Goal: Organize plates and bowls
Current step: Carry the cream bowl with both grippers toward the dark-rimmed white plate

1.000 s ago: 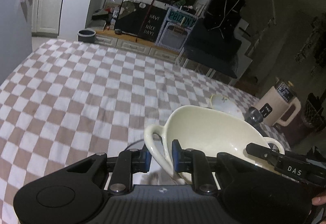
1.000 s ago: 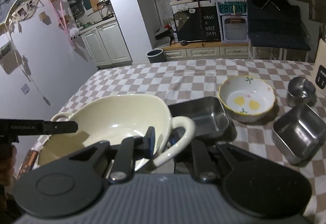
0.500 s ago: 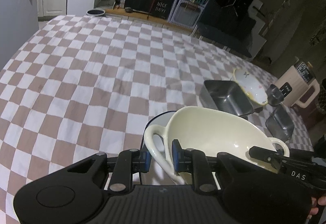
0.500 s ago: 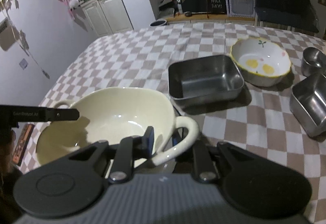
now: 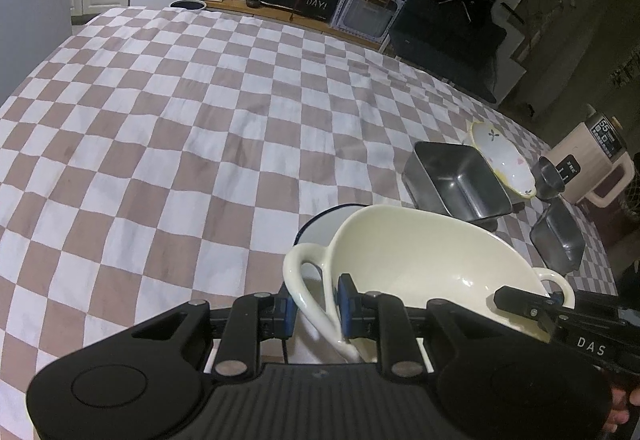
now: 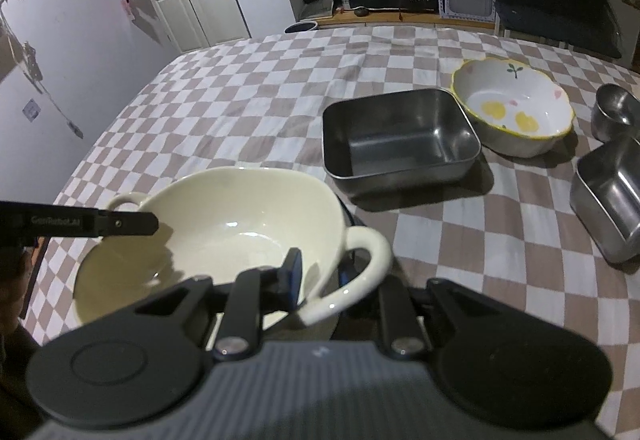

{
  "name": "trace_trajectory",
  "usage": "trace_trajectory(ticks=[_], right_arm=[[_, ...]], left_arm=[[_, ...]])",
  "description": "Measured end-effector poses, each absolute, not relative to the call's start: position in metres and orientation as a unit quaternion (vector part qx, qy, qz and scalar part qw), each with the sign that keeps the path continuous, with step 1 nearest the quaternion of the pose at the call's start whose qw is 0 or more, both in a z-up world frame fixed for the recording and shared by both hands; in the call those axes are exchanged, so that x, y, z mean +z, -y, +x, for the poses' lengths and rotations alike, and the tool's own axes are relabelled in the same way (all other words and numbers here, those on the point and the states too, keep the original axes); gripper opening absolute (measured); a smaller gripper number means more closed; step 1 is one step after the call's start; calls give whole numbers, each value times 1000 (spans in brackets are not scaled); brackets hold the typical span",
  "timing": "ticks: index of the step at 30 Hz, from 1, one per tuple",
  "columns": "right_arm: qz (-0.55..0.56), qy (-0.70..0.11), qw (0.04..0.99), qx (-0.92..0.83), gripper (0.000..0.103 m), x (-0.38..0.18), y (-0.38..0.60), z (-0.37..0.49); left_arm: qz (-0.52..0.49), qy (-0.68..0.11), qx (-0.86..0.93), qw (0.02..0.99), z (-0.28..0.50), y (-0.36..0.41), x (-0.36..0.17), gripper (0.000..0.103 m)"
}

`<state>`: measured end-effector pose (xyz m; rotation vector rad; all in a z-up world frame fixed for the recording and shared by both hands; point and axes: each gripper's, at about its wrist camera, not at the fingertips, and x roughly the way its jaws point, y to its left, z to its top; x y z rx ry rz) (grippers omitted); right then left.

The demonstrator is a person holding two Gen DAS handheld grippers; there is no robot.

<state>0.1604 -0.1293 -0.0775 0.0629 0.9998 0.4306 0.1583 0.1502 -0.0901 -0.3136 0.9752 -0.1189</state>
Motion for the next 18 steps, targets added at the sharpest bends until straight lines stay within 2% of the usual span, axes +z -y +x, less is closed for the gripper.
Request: trace_trajectory(ticks=[18], right_arm=[[12, -492, 849, 192, 24, -81, 121, 168]], left_arm=[[-153, -469, -60, 868, 168, -158, -108, 25]])
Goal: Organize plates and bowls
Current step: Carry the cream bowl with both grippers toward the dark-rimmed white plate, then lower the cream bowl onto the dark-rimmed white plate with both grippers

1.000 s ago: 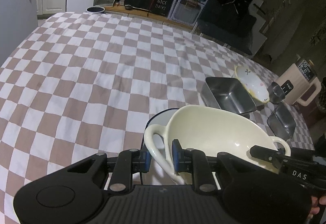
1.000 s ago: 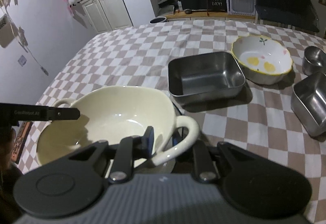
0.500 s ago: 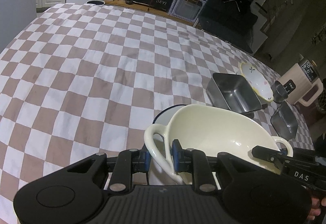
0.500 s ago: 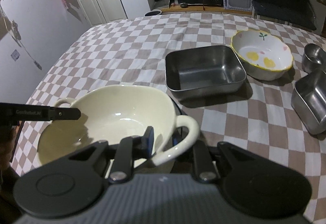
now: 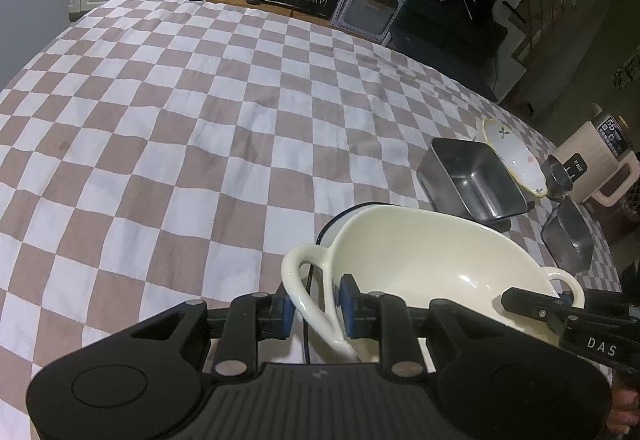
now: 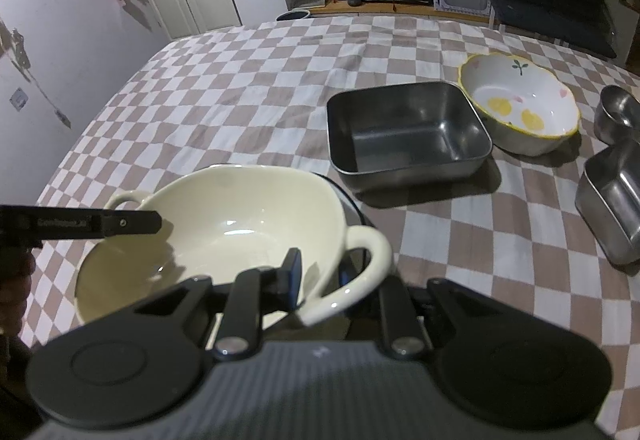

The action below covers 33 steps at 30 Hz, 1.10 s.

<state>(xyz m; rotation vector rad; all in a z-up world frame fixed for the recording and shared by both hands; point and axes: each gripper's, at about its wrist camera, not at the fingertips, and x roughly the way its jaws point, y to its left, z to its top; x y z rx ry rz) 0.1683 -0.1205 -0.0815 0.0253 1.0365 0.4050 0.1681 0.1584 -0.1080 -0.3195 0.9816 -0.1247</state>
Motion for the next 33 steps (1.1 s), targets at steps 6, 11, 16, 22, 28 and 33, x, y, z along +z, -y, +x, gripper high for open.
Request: trace_trajectory(ticks=[6, 11, 16, 22, 28, 33], right_arm=[[11, -495, 847, 195, 24, -80, 118, 170], [29, -518, 832, 197, 24, -83, 120, 171], [29, -524, 827, 200, 25, -85, 121, 172], [22, -546, 816, 188, 25, -93, 118, 178], [19, -546, 815, 191, 25, -95, 118, 179], [18, -546, 816, 189, 26, -95, 118, 181]], left_arm=[[-155, -466, -57, 869, 171, -163, -111, 27], [-147, -464, -58, 871, 170, -163, -112, 27], [-147, -469, -57, 869, 171, -163, -112, 27], [-128, -472, -62, 870, 170, -159, -109, 27], [-130, -474, -60, 869, 170, -158, -110, 28], [-124, -474, -61, 870, 170, -158, -109, 28]])
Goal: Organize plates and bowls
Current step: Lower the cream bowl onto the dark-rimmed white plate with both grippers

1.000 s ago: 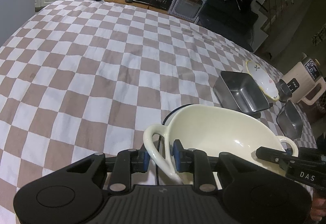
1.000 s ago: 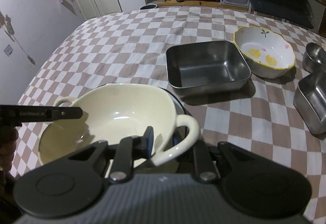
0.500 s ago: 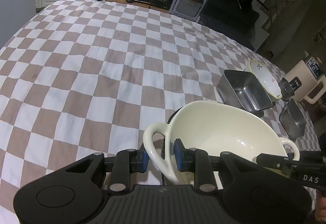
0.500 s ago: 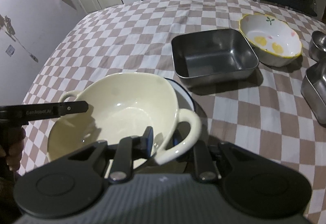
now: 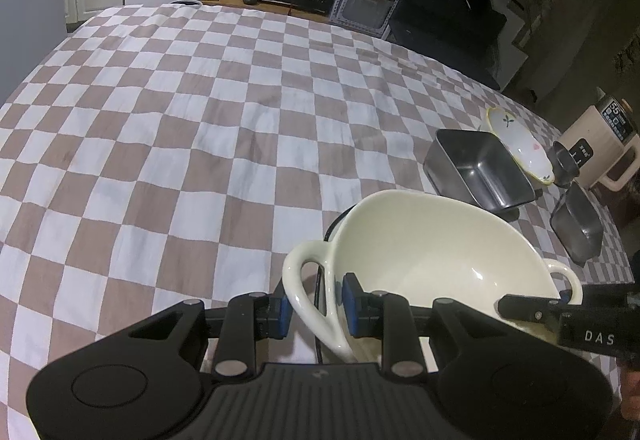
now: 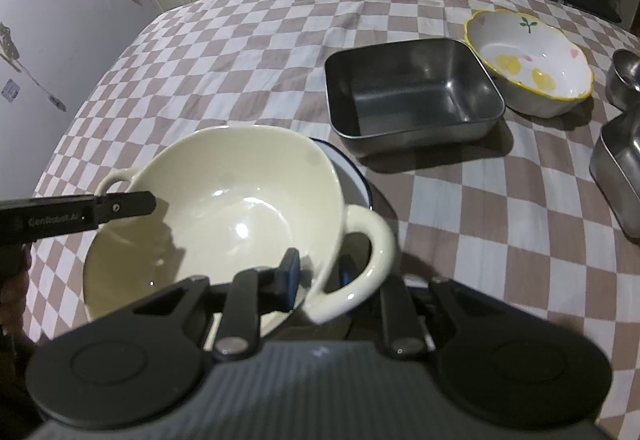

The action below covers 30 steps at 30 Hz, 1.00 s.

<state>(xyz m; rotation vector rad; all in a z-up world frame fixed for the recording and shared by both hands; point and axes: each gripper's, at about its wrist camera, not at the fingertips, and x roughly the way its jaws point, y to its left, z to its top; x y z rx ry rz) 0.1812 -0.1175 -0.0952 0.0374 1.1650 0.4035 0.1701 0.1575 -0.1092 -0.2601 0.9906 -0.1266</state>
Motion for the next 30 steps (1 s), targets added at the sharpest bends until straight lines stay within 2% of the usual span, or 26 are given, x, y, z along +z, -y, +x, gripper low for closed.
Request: trace_trajectory(ticks=[9, 14, 30], right_arm=[[2, -560, 807, 189, 32, -95, 111, 181], [-16, -563, 803, 195, 34, -92, 110, 181], [-37, -570, 793, 210, 36, -93, 109, 183]], left_arm=[[-127, -481, -57, 865, 171, -160, -110, 30], [-112, -487, -51, 865, 170, -158, -111, 35], [-108, -488, -52, 864, 170, -159, -111, 35]])
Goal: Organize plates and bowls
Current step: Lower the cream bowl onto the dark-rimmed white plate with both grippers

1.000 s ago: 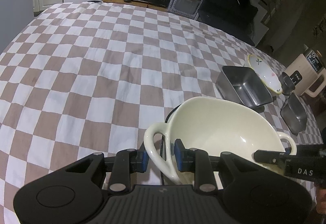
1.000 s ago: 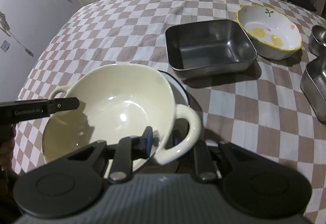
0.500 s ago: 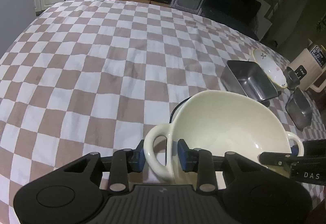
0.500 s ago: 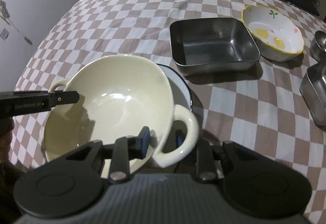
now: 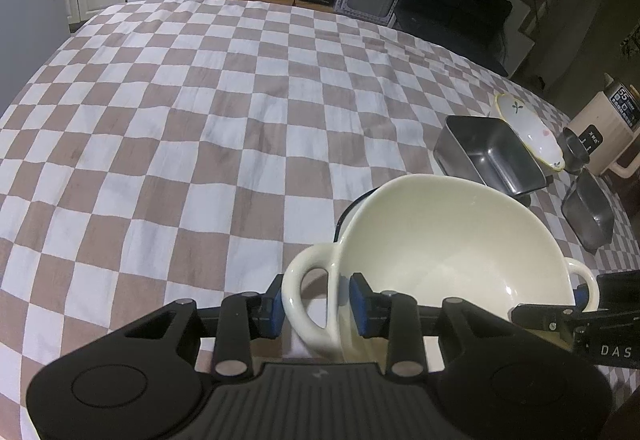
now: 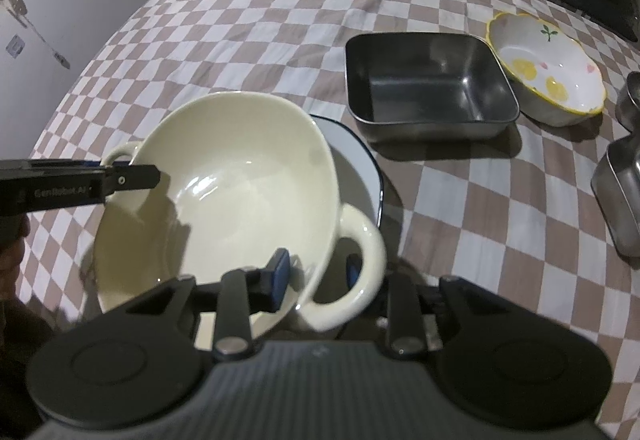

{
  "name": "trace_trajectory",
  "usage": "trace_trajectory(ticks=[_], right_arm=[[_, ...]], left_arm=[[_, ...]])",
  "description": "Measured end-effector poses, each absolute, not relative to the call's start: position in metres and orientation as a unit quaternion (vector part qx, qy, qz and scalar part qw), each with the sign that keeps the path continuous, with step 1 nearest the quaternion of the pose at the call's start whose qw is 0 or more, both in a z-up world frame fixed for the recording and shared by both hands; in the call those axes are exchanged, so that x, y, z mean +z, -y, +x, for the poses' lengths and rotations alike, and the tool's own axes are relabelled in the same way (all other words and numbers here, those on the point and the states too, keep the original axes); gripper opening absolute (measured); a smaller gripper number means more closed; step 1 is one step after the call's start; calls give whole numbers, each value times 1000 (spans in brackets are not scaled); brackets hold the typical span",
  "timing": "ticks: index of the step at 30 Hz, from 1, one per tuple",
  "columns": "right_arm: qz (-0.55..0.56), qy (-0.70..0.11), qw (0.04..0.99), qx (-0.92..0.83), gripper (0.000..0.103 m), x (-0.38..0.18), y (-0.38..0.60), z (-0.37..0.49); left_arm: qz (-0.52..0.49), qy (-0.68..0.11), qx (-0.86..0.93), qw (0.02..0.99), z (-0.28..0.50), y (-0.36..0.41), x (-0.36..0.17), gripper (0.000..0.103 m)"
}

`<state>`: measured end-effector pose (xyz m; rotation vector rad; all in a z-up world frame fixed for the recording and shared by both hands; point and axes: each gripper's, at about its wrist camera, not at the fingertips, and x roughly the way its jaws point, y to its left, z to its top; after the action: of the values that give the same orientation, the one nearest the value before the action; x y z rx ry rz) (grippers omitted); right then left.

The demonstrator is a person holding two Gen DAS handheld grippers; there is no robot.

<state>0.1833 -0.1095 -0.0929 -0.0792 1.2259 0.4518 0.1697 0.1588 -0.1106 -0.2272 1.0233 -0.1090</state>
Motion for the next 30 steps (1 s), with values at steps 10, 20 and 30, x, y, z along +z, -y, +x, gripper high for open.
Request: trace_trajectory(ticks=[10, 20, 30], right_arm=[[-36, -577, 787, 217, 37, -88, 113, 181], [-53, -575, 793, 195, 46, -92, 122, 186], [-52, -559, 805, 193, 45, -95, 120, 188]], left_arm=[[-103, -490, -52, 864, 170, -158, -111, 36], [-87, -488, -58, 867, 169, -152, -107, 35], [-83, -489, -57, 867, 169, -151, -106, 35]])
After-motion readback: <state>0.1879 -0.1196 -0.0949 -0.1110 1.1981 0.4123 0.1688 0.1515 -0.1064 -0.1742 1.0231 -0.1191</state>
